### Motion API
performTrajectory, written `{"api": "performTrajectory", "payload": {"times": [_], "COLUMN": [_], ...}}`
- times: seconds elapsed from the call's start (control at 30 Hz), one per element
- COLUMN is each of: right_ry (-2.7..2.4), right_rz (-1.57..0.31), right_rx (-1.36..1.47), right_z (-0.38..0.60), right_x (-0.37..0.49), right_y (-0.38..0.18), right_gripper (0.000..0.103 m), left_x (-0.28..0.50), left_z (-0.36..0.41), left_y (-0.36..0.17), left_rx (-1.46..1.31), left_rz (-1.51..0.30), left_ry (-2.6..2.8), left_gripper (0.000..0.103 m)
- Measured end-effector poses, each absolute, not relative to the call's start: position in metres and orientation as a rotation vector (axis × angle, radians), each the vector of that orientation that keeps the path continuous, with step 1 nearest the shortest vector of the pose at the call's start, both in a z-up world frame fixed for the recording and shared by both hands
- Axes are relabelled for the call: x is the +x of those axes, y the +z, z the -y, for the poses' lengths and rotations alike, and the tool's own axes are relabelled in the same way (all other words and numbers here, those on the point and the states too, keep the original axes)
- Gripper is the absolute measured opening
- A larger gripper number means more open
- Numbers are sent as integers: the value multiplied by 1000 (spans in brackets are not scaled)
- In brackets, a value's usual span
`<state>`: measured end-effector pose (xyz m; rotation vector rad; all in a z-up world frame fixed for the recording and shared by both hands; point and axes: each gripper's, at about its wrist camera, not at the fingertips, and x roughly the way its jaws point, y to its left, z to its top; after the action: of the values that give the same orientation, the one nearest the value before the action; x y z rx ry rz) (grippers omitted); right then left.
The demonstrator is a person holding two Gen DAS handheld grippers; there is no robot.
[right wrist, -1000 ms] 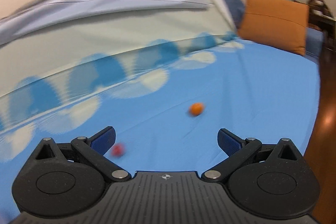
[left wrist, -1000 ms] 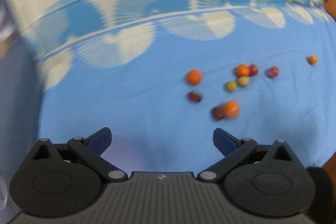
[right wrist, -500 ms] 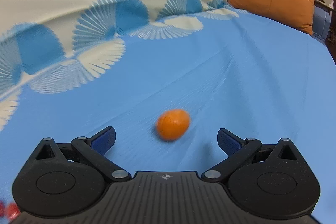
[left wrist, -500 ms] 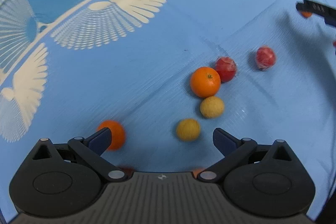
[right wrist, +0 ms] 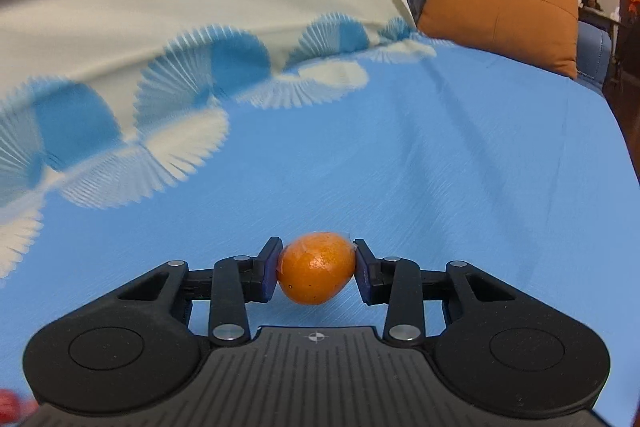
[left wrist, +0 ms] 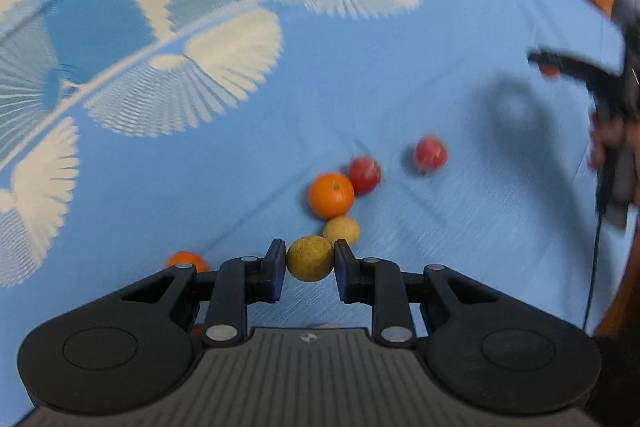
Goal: Organize fruits
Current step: 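Grasp a yellow fruit with the left tool while the right tool grasps a mandarin, then carry the yellow fruit and mandarin in both tools over the plate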
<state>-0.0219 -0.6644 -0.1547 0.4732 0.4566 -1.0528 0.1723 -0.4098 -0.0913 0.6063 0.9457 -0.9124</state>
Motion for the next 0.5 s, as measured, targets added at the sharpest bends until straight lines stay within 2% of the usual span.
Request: {"api": "performTrajectory", "payload": {"times": [0.23, 0.5], "right_ry": [-754, -414], "right_rz": [-311, -364], "right_rx": [562, 603], "right_z": [553, 395], "right_x": [-76, -100], "right_y": [-71, -23], "right_gripper": [40, 40], "left_x": [141, 76], "left_z": [339, 214], "left_y": [-21, 24], "left_rx": [477, 414], "left_rz": [-924, -963], "left_ry": [-810, -666], "left_gripper": [28, 28]}}
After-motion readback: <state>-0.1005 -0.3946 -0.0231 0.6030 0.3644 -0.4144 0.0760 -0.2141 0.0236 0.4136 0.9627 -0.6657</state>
